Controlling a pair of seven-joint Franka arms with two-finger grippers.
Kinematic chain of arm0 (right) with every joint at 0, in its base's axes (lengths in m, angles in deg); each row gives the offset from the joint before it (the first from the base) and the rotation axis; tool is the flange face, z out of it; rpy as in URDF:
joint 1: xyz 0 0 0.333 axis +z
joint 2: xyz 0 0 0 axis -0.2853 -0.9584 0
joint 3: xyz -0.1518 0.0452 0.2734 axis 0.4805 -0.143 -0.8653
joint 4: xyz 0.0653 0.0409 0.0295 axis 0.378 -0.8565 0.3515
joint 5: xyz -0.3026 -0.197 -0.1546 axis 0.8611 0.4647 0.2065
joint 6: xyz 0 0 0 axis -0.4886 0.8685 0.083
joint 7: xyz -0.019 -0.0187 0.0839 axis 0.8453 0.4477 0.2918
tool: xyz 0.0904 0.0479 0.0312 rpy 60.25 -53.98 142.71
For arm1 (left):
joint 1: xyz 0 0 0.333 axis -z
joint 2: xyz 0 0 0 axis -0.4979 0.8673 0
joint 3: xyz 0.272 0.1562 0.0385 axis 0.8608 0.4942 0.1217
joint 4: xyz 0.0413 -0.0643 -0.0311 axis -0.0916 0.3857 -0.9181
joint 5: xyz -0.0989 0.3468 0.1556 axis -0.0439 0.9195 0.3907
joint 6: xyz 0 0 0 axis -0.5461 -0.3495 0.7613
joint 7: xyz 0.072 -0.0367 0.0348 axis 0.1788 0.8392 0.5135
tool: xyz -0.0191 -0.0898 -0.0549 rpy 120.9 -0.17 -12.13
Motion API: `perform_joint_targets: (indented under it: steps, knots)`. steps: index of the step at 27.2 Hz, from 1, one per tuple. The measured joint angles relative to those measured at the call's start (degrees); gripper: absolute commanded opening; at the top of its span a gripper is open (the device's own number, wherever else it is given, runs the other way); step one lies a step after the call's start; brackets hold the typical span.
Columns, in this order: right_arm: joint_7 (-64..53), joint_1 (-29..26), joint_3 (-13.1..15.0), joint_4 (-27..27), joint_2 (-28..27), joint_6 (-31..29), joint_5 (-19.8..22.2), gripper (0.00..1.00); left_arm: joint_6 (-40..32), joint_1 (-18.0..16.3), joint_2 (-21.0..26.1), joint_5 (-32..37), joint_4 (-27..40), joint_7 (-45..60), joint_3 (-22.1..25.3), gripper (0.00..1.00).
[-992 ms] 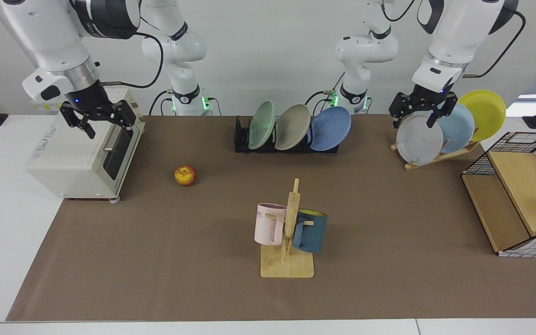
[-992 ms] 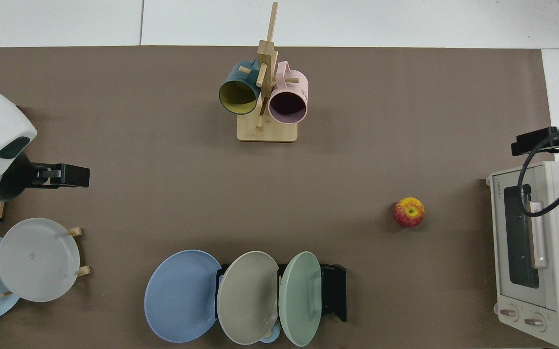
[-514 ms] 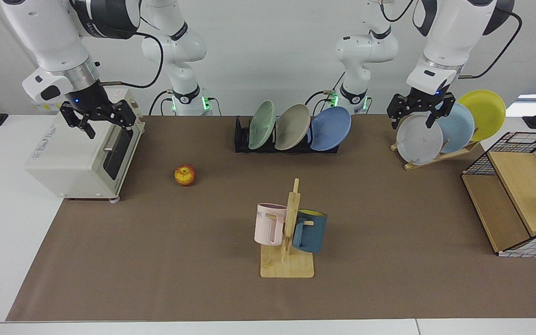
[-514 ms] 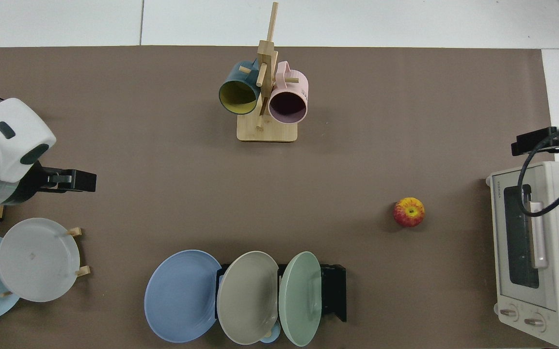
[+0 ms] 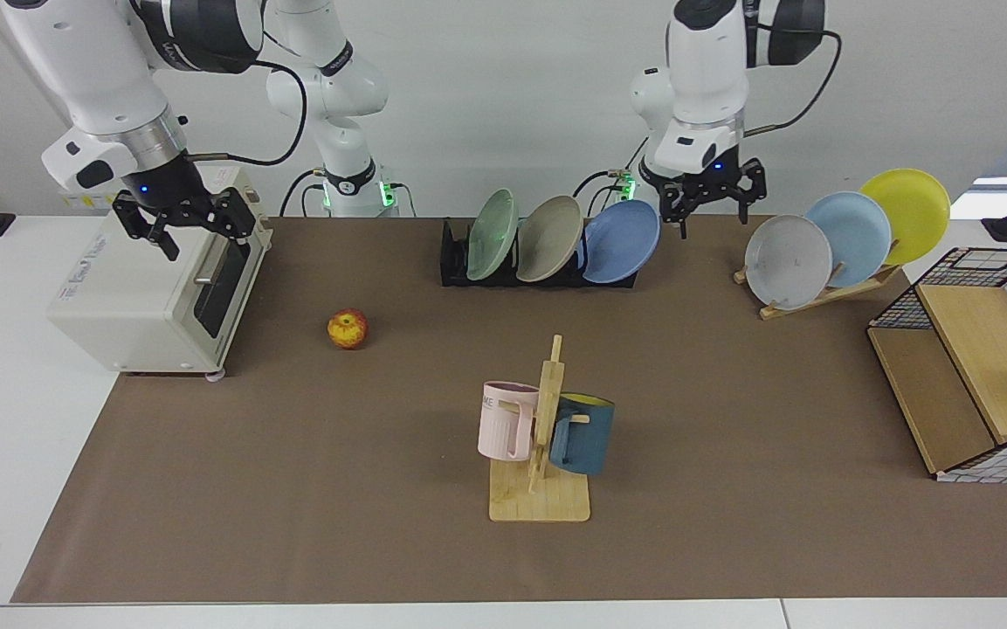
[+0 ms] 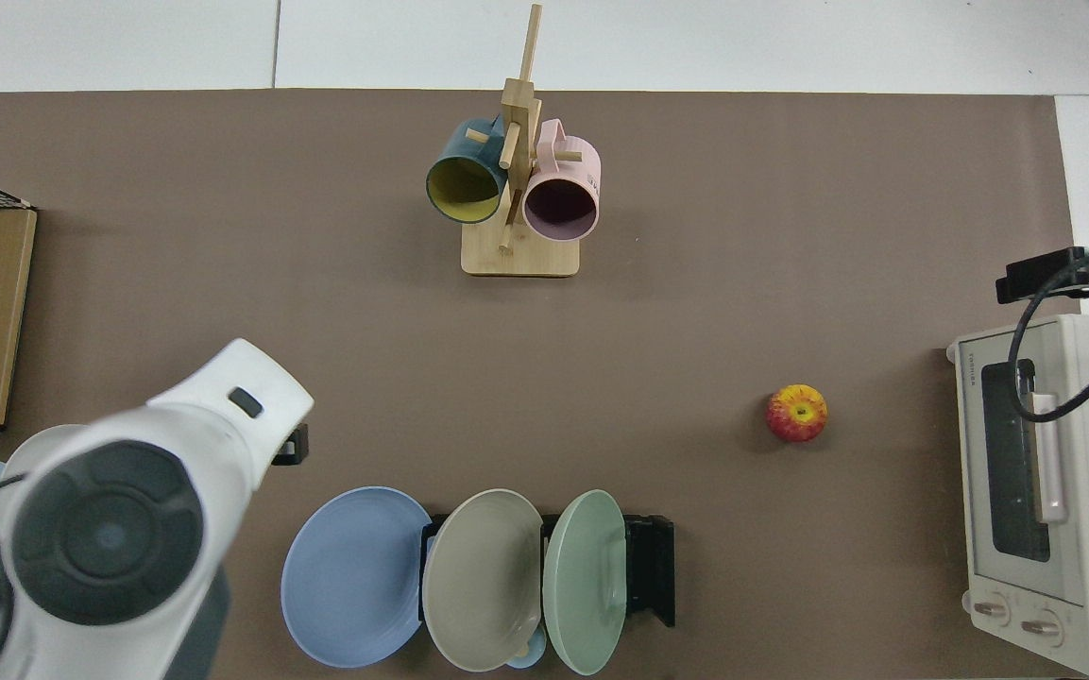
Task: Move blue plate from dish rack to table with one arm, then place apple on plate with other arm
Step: 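Reach the left gripper down to the blue plate in the dish rack, then grasp the blue plate rim with the left gripper and lift it out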
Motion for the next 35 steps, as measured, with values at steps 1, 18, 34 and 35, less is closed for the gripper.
perform_joint_targets:
  steps: [1, 18, 34, 35]
  knots:
    - [0.0, 0.0, 0.0, 0.0, 0.0, 0.0, 0.0, 1.0, 0.7, 0.2, -1.0, 0.2, 2.0, 1.8, -1.3, 1.0]
    - [0.0, 0.0, 0.0, 0.0, 0.0, 0.0, 0.0, 1.0, 12.1, 1.9, -9.7, 1.0, 25.1, 11.2, -8.0, 0.92]
    - [0.0, 0.0, 0.0, 0.0, 0.0, 0.0, 0.0, 1.0, 10.4, 1.9, -9.6, -3.1, 25.8, 4.6, -7.9, 0.3]
    - [0.0, 0.0, 0.0, 0.0, 0.0, 0.0, 0.0, 1.0, 10.4, 1.9, -9.6, -3.3, 25.8, 4.5, -7.9, 0.23]
